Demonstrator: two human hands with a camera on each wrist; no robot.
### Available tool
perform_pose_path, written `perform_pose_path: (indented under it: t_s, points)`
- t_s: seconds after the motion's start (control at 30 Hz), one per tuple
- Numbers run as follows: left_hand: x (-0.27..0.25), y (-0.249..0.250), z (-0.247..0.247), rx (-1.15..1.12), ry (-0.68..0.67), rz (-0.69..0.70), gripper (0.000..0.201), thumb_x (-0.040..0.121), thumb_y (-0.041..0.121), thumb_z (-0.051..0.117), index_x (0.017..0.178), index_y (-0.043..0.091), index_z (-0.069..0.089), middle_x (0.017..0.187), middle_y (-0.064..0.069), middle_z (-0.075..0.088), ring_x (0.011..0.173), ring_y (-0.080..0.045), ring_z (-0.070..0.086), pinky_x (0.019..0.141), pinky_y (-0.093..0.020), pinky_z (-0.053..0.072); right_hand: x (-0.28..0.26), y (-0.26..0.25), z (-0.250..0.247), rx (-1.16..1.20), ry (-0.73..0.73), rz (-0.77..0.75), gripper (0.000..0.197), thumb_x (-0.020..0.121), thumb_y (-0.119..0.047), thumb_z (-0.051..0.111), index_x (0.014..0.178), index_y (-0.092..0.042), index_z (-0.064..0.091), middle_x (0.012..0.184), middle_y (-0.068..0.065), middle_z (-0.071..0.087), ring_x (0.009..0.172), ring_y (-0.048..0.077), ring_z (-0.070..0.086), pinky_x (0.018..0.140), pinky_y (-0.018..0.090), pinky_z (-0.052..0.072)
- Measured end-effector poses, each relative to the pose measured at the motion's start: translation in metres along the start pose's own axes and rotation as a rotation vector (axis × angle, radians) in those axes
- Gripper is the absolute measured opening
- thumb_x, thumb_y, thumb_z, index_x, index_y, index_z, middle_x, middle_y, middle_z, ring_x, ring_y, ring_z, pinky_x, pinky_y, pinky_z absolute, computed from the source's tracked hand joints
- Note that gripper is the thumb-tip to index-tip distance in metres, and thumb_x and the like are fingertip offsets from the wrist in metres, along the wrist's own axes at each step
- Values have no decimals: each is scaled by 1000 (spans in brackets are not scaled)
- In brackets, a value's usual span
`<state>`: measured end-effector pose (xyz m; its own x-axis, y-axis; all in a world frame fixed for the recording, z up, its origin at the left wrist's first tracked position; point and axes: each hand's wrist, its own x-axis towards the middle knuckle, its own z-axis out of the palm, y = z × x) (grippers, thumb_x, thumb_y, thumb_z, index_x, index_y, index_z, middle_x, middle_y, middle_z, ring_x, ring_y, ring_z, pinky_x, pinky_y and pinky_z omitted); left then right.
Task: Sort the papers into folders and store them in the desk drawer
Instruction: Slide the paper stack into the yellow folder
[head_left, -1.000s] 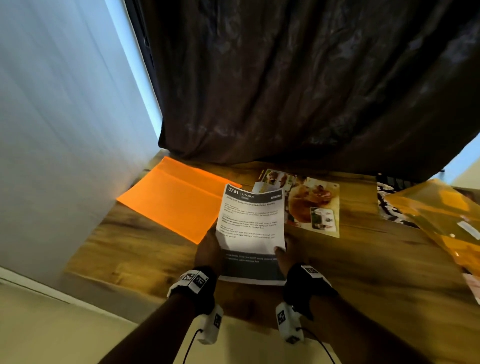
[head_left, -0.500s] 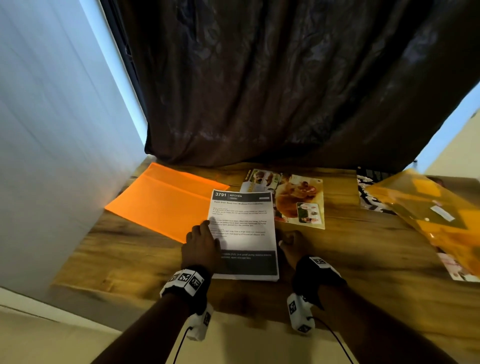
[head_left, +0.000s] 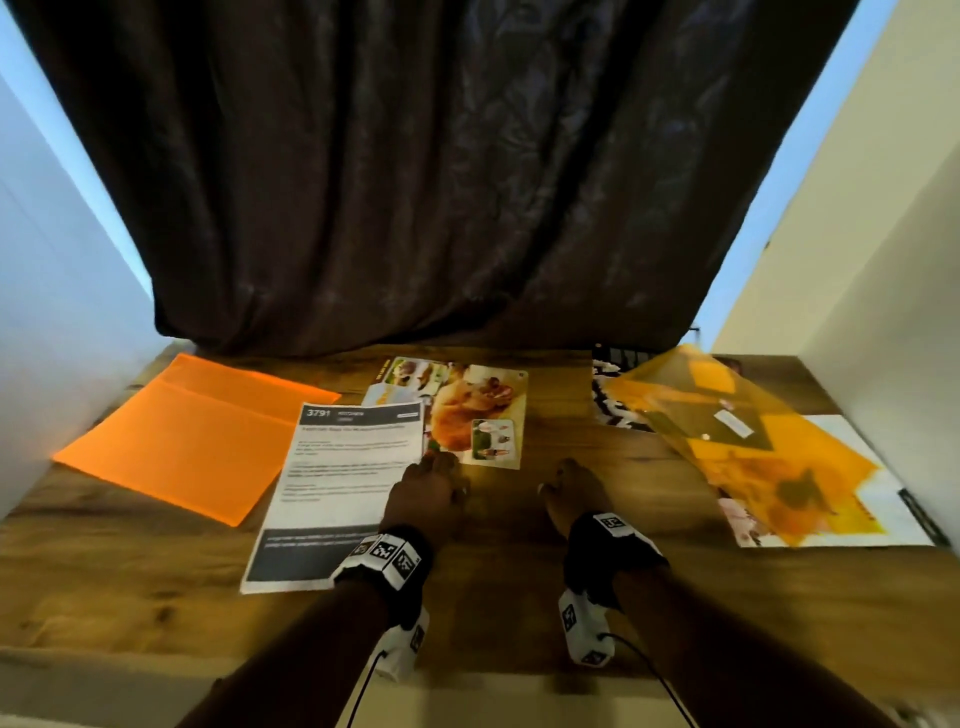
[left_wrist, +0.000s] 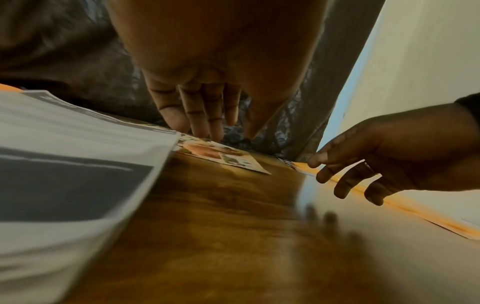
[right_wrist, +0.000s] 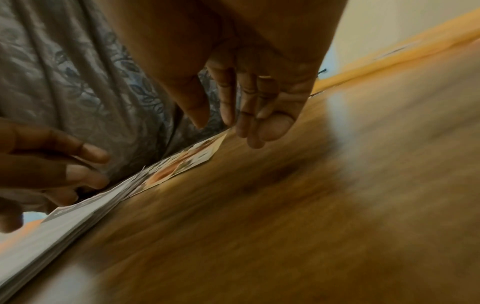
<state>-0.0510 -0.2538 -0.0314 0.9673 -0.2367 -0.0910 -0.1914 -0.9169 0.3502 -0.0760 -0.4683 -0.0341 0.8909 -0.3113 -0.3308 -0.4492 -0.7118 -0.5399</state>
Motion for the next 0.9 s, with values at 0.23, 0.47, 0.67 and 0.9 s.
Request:
perform_pose_path:
  t_s: [0.23, 0.47, 0.67, 0.9]
  points:
    - [31, 88, 30, -38, -34, 115, 55, 90, 44, 43, 142, 26, 40, 135, -9, 54, 120, -31, 53, 97, -44, 48, 24, 62, -67, -52, 61, -31, 47, 94, -33, 50, 136, -11, 49, 139, 10, 52, 125, 27, 50, 104, 36, 40]
    - [58, 183, 84, 102, -112, 424, 72, 86, 47, 13, 145, 19, 45, 155, -9, 36, 145, -31, 28, 119, -41, 21, 42, 149, -135, -17, 114, 70, 34, 89, -24, 56, 121, -15, 58, 124, 14, 61, 116, 31, 55, 94, 35, 45]
    - [63, 248, 107, 96, -206, 407, 52, 101, 36, 37, 148, 13, 35, 157, -9, 31, 143, -27, 29, 119, -39, 18, 48, 210, -166, -282, 177, 108, 58, 83, -52, 60, 135, -30, 47, 146, 6, 42, 133, 30, 40, 108, 44, 35]
    - [80, 283, 115, -467, -284, 129, 45, 92, 25, 63, 133, 16, 48, 128, -6, 58, 112, -24, 57, 92, -37, 48, 54, 235, -163, -380, 49, 25, 63, 73, -61, 62, 125, -29, 47, 132, 5, 48, 122, 32, 48, 97, 50, 45]
